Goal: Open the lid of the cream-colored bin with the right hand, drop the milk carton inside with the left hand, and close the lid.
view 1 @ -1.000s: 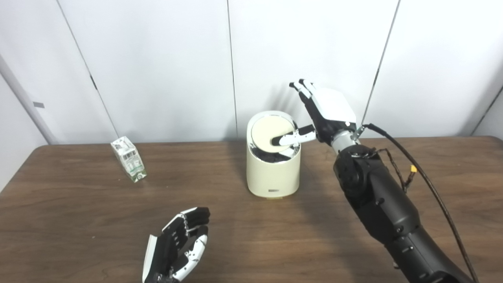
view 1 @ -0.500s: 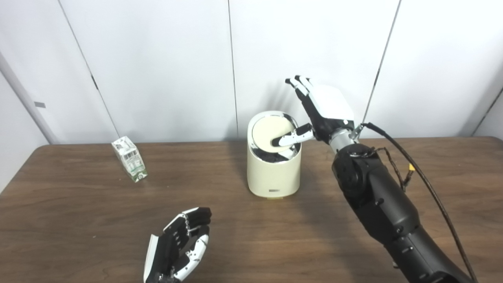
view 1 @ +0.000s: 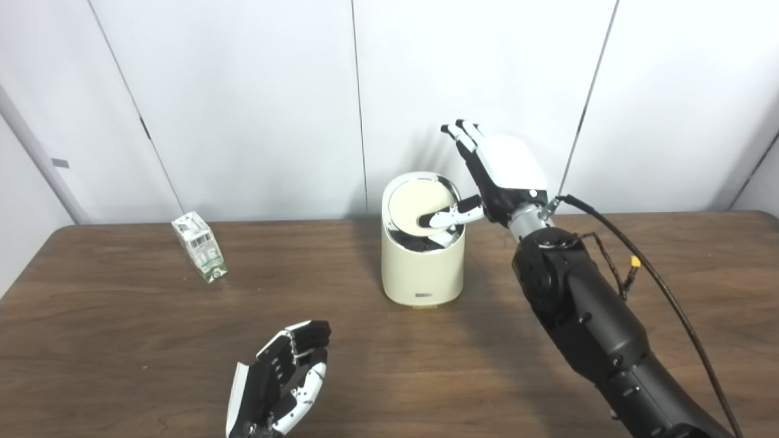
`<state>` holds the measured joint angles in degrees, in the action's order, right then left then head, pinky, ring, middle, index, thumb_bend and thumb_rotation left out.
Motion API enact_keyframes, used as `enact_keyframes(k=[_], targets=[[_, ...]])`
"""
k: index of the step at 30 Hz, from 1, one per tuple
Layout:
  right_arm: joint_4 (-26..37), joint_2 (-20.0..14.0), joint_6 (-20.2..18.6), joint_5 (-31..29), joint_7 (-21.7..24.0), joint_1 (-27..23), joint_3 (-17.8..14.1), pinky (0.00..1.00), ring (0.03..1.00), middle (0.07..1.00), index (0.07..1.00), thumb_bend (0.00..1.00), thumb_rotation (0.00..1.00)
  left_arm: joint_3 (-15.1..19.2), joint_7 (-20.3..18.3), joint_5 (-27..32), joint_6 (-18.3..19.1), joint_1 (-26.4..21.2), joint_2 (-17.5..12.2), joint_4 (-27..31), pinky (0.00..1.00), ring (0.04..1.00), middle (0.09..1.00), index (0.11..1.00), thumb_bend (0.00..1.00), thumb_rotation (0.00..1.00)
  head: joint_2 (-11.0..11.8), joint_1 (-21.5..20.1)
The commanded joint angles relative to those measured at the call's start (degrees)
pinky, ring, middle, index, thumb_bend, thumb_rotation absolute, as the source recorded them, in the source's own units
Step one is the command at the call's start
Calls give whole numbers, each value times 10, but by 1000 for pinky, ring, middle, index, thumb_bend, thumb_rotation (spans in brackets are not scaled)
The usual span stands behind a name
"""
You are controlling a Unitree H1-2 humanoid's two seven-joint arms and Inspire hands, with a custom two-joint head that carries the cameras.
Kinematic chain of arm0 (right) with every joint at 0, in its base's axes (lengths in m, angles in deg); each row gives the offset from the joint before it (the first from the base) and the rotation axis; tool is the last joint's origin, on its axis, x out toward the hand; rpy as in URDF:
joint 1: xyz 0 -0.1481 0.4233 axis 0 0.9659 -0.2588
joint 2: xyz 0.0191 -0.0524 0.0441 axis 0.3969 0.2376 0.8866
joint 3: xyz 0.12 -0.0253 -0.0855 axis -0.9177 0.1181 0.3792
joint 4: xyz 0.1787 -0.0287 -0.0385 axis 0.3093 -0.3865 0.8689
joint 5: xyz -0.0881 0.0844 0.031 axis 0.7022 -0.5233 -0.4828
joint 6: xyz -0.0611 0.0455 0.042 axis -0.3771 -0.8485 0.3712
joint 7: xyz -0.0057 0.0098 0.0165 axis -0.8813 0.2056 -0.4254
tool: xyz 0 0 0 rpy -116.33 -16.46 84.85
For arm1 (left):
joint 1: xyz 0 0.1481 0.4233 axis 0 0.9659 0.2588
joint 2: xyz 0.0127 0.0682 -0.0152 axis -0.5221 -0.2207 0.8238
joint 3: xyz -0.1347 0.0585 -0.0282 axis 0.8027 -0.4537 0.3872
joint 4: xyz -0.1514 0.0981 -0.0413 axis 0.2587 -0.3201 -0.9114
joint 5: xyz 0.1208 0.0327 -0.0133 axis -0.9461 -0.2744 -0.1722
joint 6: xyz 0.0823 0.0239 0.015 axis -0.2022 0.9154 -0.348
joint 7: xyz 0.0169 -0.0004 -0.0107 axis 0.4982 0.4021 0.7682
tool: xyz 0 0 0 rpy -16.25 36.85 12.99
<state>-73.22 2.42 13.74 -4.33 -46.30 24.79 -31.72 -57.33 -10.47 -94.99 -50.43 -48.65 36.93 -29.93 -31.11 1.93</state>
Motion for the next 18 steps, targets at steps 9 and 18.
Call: enact_keyframes(k=[9,18], targets=[[8,-12,14,-13,10,4,-3,907,962,965,932,897,984,3,1,0,-11,-11,-3,16,651,716,715,707,218,183,3,0],[43,-4,14,-40,10,12,-25,888,947,947,919,806,1000,3,0,4,-19,-10,-5,14,647,708,707,698,215,156,2,-1]])
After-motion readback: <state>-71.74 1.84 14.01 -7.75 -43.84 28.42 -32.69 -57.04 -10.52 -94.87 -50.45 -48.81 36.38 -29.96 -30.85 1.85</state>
